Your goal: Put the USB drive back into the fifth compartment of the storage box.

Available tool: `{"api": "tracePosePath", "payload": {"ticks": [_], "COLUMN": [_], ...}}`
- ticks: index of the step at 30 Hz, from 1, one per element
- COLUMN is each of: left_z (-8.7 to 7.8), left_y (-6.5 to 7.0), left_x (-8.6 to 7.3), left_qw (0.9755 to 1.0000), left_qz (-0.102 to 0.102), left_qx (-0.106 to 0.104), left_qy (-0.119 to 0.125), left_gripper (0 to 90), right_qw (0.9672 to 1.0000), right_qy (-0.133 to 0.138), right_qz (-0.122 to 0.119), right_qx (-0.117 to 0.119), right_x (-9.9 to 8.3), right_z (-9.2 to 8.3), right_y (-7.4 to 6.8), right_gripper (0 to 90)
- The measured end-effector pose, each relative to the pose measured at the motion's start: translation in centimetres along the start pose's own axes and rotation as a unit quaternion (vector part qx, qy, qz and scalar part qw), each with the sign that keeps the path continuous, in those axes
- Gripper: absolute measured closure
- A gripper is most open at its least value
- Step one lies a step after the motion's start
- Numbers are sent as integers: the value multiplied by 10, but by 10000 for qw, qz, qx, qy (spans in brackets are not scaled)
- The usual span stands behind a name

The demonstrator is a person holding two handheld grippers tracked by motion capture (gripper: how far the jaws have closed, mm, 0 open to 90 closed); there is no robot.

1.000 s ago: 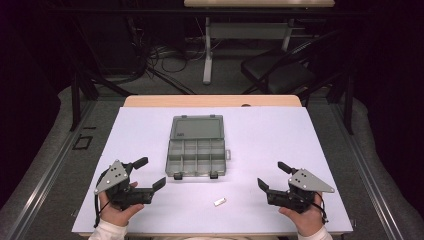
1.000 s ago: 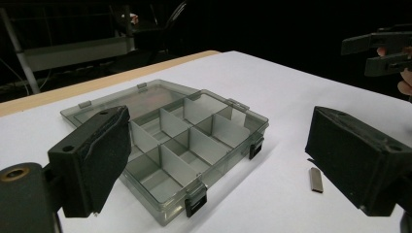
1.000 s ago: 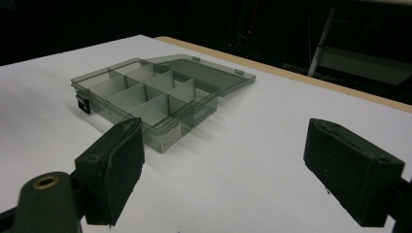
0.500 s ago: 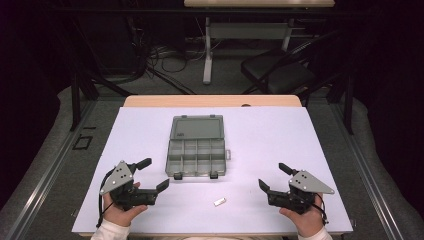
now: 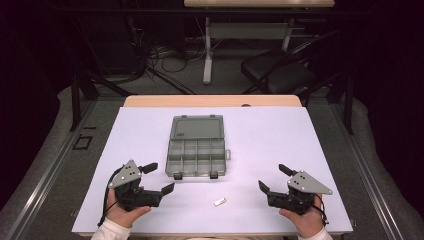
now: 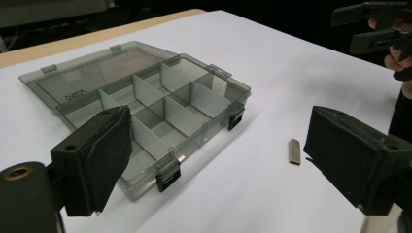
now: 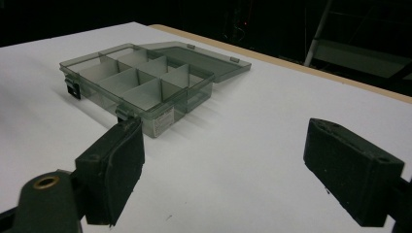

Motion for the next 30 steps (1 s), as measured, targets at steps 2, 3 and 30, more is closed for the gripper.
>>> {"api": "tracePosePath", "payload": {"ticks": [2, 3, 30], "left_z": [1, 1, 17], "left_y": [1, 2, 7], "left_x": [2, 3, 20], "left_qw": [10000, 9999, 9902], "left_qz": [-21, -29, -200], "left_qx": [-44, -47, -170], "left_qy": [-50, -87, -1368], "left_gripper": [102, 102, 106], "right_qw": [10000, 10000, 9998], "right_qy": [-17, -17, -138], "right_qz": [-7, -7, -99], "right_qx": [19, 19, 91], "right_x": [-1, -1, -3], "right_z": [0, 0, 6], "right_y": [0, 0, -4], "right_gripper": [148, 148, 153]}}
Point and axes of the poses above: each handheld gripper's, and its own axes: z roughly forward along the jaws, x roughly out of its top, y roughly to its right, the point moved 2 cm from there along z, roughly forward along the jaws, and after that the axes turned 9 degrees about -x, right-handed, at the moved point
